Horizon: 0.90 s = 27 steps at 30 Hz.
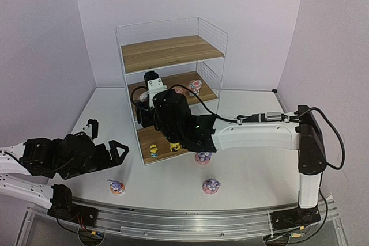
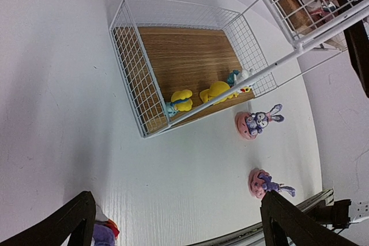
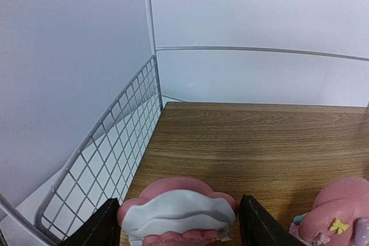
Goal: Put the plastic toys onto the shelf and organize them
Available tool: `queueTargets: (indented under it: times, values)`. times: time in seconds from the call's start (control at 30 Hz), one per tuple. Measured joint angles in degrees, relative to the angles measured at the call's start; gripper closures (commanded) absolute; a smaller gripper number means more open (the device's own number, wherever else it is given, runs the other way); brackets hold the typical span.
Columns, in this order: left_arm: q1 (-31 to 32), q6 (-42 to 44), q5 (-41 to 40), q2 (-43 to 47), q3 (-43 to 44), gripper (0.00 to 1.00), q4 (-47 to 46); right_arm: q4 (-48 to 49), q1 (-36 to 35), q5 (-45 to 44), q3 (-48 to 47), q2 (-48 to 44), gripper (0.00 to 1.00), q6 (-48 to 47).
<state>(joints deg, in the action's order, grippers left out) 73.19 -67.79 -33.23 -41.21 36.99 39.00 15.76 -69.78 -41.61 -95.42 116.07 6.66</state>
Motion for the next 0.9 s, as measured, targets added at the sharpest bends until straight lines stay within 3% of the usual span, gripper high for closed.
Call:
queueTargets:
  times: [0.6,0.9]
  values:
    - [0.02,0.05,0.07,0.33,-0.44,0.00,0.00,0.03,-1.43,-0.64,0.54,-0.05,0.17,-1.10]
    - [0.02,1.25,0.57,0.46,-0.76,0.00,-0.95,-0.88,-3.90,-1.23,10.02,-8.50,0.08,-0.39]
